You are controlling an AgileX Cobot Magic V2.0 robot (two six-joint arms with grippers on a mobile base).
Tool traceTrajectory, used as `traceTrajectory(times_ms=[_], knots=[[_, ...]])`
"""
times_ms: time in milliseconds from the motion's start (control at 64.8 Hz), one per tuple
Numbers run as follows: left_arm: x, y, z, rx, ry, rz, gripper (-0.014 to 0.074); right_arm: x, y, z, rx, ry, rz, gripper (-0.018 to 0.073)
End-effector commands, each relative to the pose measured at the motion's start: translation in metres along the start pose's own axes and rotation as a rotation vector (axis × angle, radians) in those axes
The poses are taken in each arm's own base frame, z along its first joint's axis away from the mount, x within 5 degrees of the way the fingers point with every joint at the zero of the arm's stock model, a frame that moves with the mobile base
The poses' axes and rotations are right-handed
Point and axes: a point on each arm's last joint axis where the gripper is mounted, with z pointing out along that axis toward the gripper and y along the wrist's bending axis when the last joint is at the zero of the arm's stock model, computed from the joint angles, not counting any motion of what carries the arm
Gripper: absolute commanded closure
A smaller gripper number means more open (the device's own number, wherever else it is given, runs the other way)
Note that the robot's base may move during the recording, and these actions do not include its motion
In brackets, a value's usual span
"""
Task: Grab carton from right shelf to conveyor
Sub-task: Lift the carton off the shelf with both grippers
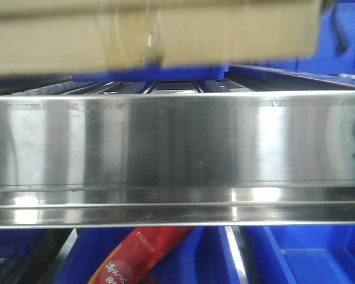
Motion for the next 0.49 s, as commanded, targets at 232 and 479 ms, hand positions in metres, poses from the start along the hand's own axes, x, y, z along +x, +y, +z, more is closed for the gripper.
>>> traceTrajectory(times_ms=[232,479], knots=[[0.013,-0.018,-0.068,0.071,-0.144,0.064,0.0603,0.029,-0.007,-0.082,0.023,-0.113,-0.015,0.0627],[0.035,-0.028,-0.097,0.149,-0.165,0.071,0.0603,0.065,-0.011,-0.097,0.027,-0.063,-0.016,0.0627]])
